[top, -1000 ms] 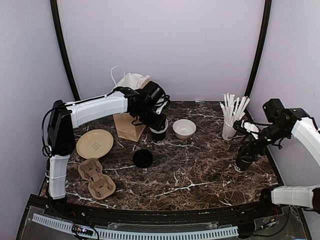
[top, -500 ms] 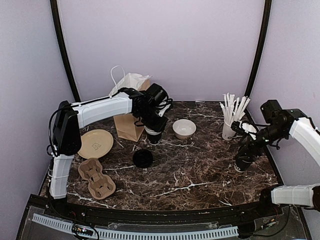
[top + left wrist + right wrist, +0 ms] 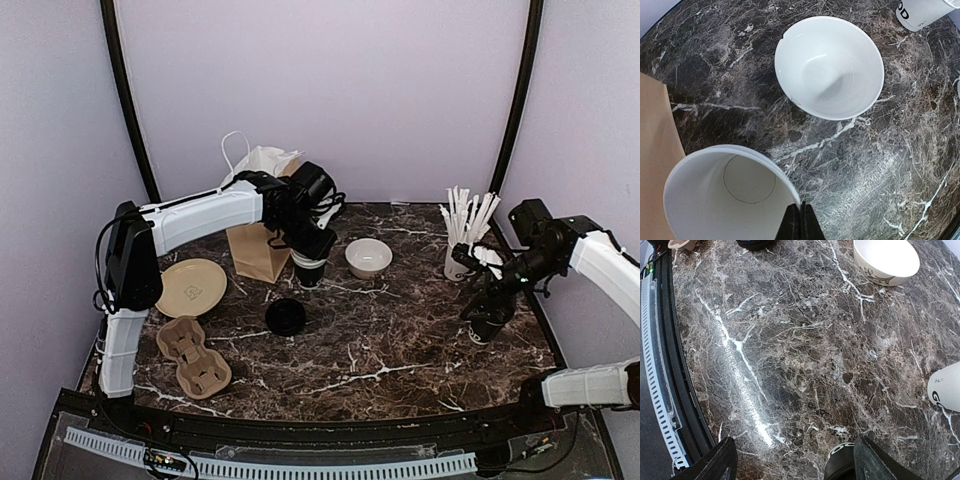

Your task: Pack the takeout coffee

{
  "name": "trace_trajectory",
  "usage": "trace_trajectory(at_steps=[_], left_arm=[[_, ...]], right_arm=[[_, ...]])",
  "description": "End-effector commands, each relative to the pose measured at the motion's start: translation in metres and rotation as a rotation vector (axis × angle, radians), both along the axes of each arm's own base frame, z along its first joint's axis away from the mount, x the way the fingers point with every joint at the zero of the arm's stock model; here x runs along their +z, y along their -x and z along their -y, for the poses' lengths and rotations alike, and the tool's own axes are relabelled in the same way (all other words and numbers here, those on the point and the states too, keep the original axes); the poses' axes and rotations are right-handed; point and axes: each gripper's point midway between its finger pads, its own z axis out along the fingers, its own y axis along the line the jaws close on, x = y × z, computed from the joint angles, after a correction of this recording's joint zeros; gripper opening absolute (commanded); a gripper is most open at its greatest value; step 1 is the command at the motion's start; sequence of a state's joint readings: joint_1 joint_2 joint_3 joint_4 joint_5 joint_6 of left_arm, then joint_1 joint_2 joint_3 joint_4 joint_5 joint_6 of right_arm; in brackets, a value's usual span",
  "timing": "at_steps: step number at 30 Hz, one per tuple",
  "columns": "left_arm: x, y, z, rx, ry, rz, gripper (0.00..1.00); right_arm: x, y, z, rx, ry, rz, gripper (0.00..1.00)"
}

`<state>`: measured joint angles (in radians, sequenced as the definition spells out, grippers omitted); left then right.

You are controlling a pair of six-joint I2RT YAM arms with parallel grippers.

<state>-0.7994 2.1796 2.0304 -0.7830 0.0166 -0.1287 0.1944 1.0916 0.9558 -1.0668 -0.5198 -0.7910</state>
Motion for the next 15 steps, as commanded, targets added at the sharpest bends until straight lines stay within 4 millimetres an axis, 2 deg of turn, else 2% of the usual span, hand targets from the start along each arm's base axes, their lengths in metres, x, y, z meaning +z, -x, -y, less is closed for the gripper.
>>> trace_trajectory(at_steps=[1, 4, 15], left_arm=[[0.01, 0.004, -0.005, 0.009, -0.002, -0.01, 0.01], [0.008, 0.0, -0.009, 0.031, -0.023, 0.005, 0.07], [0.004, -0.006, -0.019, 0.066, -0.06, 0.014, 0.1]], right_arm=[[-0.003, -0.003, -0.008, 0.009, -0.009, 0.0, 0.8], [-0.003, -0.003, -0.013, 0.021, -0.006, 0.002, 0.8], [-0.003, -0.003, -0.019, 0.031, 0.0, 0.008, 0.8]])
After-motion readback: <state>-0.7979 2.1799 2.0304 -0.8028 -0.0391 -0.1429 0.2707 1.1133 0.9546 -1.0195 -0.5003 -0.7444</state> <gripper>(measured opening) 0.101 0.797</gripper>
